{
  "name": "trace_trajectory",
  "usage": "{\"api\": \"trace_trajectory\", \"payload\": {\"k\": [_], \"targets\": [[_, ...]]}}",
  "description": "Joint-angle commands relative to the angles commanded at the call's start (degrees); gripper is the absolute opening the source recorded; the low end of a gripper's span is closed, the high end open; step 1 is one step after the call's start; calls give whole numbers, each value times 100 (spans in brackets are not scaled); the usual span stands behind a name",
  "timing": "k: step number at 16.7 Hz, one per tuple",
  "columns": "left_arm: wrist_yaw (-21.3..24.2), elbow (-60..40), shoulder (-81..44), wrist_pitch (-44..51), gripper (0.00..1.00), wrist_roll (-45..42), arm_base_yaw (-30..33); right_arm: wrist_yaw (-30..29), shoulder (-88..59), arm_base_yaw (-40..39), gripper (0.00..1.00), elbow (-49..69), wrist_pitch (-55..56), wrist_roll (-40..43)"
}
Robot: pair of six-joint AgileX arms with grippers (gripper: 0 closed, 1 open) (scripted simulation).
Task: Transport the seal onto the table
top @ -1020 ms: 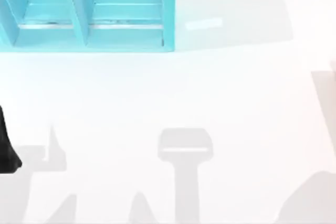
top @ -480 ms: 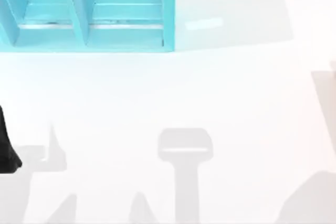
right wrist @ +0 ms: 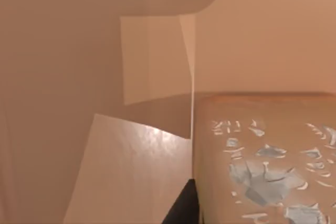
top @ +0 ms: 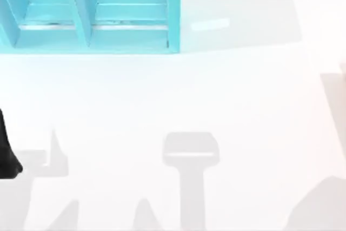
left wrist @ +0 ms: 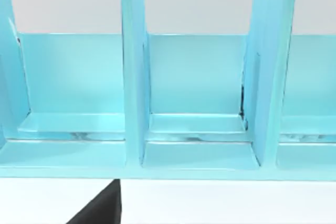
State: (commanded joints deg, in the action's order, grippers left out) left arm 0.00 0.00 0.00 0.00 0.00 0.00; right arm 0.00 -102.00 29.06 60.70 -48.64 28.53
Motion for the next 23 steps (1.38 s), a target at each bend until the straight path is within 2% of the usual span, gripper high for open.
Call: {"api": "trace_trajectory", "payload": {"k": [5,9,15,19,23], "targets": [[0,0,0,0,100,0,0,-40,17,-131,0,155,-151,-208],[0,0,0,0,100,0,0,-158,118,-733,0,916,-929,-1197],[0,0,0,0,100,0,0,-161,684,-2091,0,1814,-2480,-2588],[0,0,0,0,100,0,0,-59,1210,-2746,0,1990,-3184,-2888],[0,0,0,0,100,0,0,-10,1386,-2917,0,2004,-3379,-2902]]}}
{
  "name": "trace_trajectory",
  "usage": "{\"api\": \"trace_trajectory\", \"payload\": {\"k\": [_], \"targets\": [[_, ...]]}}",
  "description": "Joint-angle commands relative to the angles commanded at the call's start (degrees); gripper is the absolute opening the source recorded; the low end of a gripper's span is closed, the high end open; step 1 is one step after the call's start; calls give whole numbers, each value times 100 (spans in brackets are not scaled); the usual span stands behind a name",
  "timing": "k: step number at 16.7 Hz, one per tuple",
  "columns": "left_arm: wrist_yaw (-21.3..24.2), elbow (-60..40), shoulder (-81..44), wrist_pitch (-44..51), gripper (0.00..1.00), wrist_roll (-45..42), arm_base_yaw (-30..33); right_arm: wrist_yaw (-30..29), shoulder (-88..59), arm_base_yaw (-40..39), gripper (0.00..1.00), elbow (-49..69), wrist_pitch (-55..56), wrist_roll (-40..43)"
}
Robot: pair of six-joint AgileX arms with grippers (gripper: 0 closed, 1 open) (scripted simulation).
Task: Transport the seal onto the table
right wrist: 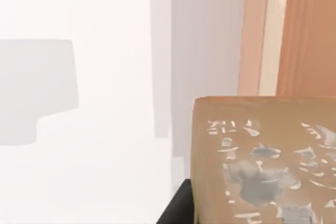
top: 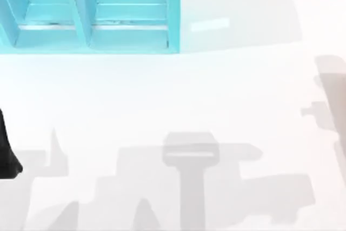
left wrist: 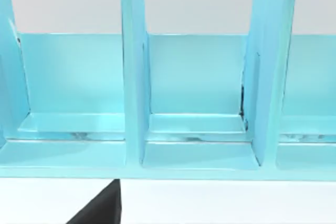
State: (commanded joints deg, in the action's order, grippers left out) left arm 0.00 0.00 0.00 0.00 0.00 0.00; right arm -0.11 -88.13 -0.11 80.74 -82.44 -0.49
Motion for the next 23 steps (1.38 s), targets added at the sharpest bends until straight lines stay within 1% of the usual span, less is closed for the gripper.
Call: {"api": "trace_trajectory", "payload": {"k": [4,6,9,13,16,23], "targets": [[0,0,0,0,100,0,0,1,-39,15,0,-6,21,-19],[0,0,0,0,100,0,0,0,-250,-154,0,130,137,-192],[0,0,0,0,100,0,0,-2,-1017,-673,0,520,521,-724],[0,0,0,0,100,0,0,-6,-2493,-1540,0,1120,1213,-1610],[0,0,0,0,100,0,0,-9,-3086,-2017,0,1422,1620,-2099],[0,0,0,0,100,0,0,1,-3209,-2084,0,1371,1782,-2190]]}}
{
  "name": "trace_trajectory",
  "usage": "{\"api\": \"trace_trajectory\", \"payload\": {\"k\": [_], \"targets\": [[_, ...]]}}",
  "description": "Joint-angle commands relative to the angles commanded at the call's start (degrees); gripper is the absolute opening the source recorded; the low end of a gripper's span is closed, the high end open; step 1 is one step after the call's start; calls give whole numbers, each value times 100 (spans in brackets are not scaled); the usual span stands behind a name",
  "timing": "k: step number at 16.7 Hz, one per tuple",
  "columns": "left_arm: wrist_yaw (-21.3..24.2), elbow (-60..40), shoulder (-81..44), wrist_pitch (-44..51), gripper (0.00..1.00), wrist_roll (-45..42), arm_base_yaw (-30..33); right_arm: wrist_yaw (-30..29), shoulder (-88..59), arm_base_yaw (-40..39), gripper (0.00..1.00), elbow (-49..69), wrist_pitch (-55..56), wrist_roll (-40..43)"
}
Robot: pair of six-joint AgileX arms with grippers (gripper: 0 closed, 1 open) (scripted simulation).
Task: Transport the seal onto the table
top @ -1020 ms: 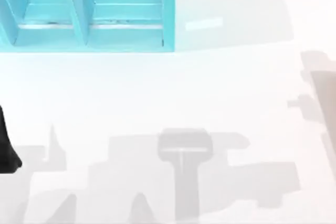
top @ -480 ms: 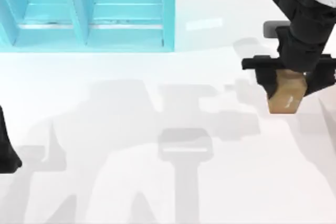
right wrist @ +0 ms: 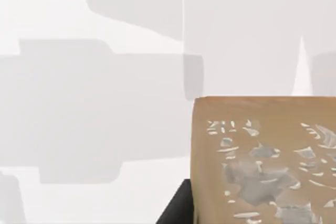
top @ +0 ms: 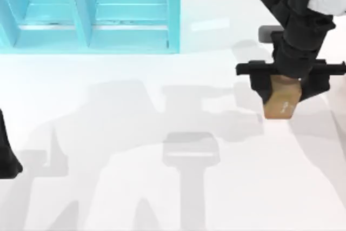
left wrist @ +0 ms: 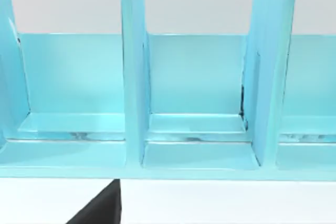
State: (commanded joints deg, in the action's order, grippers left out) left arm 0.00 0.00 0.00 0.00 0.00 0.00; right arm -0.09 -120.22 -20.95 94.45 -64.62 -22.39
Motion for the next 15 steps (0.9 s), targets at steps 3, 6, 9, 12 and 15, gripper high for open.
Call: {"api": "trace_trajectory", "payload": {"k": [3,6,9,12,15], "targets": [[0,0,0,0,100,0,0,-7,-138,-16,0,-310,524,-4],[0,0,0,0,100,0,0,-13,-241,-28,0,-530,820,-8],[0,0,0,0,100,0,0,-13,-241,-28,0,-530,820,-8],[0,0,0,0,100,0,0,-13,-241,-28,23,-530,820,-8],[0,0,0,0,100,0,0,-13,-241,-28,45,-530,820,-8]]}}
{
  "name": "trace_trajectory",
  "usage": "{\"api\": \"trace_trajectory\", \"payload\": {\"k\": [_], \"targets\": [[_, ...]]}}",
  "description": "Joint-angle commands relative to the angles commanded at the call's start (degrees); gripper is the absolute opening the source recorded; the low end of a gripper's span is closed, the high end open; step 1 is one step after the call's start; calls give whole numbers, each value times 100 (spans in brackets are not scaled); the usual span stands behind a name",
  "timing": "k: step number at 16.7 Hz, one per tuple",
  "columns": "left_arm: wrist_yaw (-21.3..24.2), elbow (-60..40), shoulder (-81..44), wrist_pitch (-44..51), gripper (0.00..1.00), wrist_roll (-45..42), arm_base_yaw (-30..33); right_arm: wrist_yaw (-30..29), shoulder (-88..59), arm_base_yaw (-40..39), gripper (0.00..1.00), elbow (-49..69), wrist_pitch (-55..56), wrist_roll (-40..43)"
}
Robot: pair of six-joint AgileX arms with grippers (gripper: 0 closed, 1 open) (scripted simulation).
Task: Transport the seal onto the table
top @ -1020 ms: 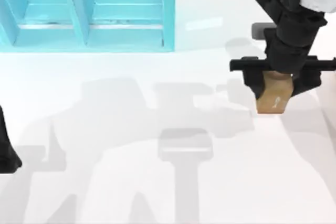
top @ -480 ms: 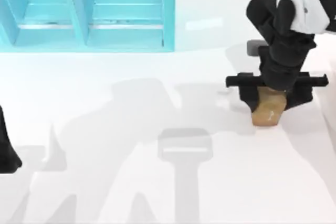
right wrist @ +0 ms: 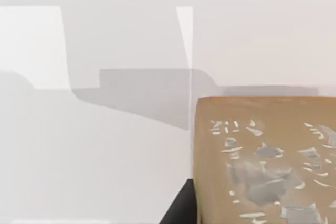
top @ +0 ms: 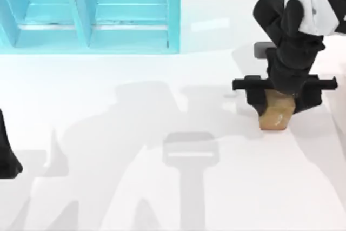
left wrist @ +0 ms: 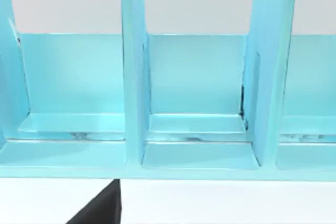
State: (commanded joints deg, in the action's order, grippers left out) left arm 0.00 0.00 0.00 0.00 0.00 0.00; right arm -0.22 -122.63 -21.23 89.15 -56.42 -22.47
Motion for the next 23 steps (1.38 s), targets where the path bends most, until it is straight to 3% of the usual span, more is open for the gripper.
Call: {"api": "trace_trajectory", "payload": {"k": [7,18,23], "targets": [[0,0,0,0,100,0,0,0,0,0,98,0,0,0],[0,0,0,0,100,0,0,0,-4,9,100,88,-88,-2],[0,0,0,0,100,0,0,1,5,8,100,1264,-1302,-3]]}}
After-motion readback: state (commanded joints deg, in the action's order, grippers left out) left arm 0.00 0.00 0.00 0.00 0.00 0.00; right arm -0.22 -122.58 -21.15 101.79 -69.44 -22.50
